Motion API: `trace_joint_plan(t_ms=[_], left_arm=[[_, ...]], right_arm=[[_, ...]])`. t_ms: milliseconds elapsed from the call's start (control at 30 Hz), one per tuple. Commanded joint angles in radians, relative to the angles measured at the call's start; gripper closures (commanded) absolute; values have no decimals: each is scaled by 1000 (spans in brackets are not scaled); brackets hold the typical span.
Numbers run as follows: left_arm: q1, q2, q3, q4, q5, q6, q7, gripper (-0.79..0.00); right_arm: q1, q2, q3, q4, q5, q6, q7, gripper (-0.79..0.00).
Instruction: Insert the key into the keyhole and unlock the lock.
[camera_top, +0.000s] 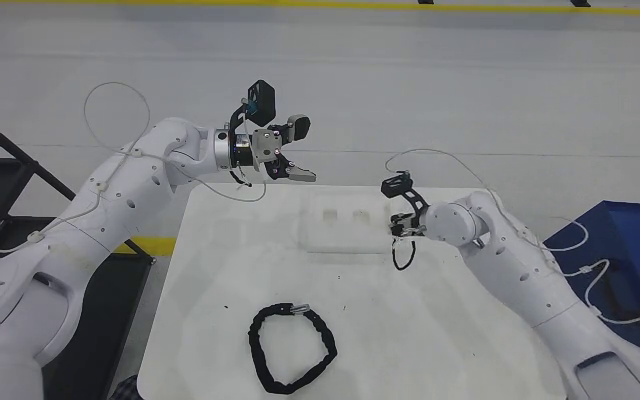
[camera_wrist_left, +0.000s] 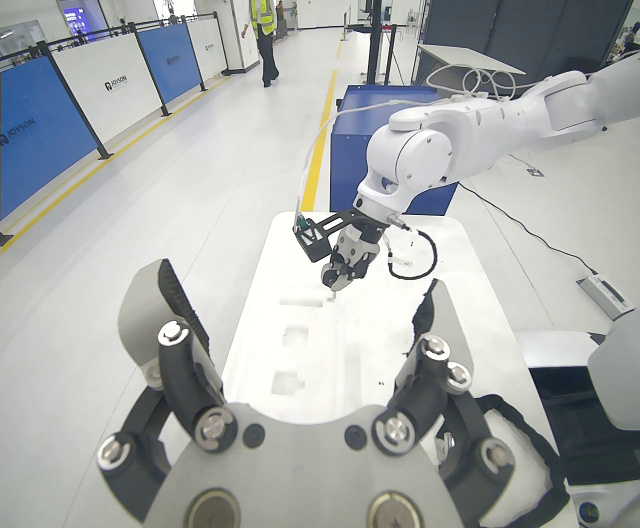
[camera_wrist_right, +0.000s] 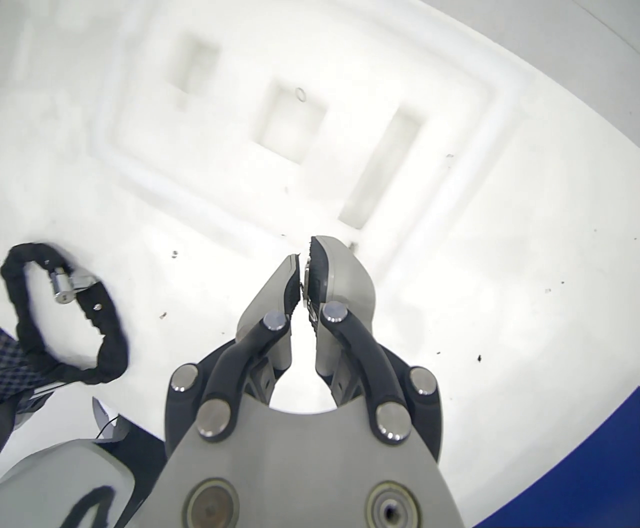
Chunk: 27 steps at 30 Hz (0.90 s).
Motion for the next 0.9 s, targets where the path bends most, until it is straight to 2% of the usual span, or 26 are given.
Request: trace_joint_plan(t_ms=[0,100,267,300,433,633,867], left_arm=[[0,0,0,0,0,0,0,-785],[0,0,0,0,0,0,0,-785],[0,0,0,0,0,0,0,-785],[0,0,0,0,0,0,0,-785],[0,0,0,0,0,0,0,-785],[0,0,0,0,0,0,0,-785],[0,0,0,0,0,0,0,-785]], right_arm=[[-28,16,51,-45,38,-12,23,0],[-82,38,123,-117,102,-54,58,0],[-166,71,266,-164,323,-169,119,0],[-179,77,290,-174,339,-182,119,0],[-266,89,388,-185,575,-227,88,0],[-369,106,508,-195,775,-285,61,0],[-431,123,615,-194,804,-290,-5,0]])
